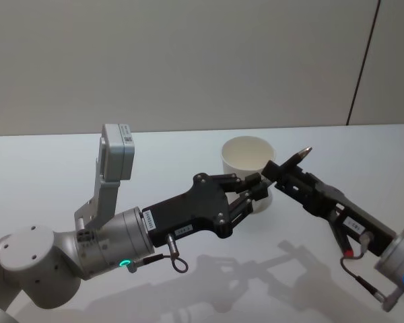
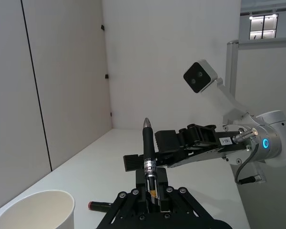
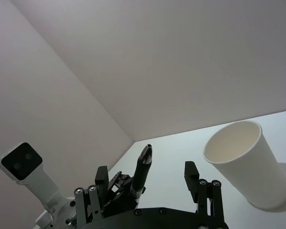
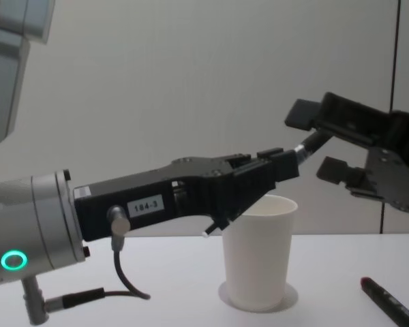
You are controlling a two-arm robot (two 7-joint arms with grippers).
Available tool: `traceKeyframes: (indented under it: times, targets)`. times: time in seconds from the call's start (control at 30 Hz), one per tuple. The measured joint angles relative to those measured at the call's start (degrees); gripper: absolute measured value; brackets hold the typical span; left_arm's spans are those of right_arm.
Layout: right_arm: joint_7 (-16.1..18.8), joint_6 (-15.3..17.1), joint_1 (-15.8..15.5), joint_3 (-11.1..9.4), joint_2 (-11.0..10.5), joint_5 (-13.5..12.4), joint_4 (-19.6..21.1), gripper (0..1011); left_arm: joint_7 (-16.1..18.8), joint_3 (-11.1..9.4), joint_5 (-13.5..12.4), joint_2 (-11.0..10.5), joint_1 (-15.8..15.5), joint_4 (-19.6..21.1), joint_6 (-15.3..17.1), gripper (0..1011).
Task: Place the pen into the pen holder.
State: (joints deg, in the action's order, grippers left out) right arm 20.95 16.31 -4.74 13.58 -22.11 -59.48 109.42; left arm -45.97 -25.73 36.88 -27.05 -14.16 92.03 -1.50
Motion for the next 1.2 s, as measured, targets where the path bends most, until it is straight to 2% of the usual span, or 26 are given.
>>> traceKeyframes:
  times: [0.47, 1.2]
  targets:
    - [0.4, -0.6, 1.1, 1.2, 0.8, 0.5, -0.7, 1001, 0.0, 0.0, 0.0, 0.0, 0.0, 0.0, 0.0, 140]
    - [0.0, -3.1, 0.1, 1.6, -0.8, -1.1, 0.1, 1001, 0.0, 0.0, 0.0, 0.0, 0.0, 0.0, 0.0, 140]
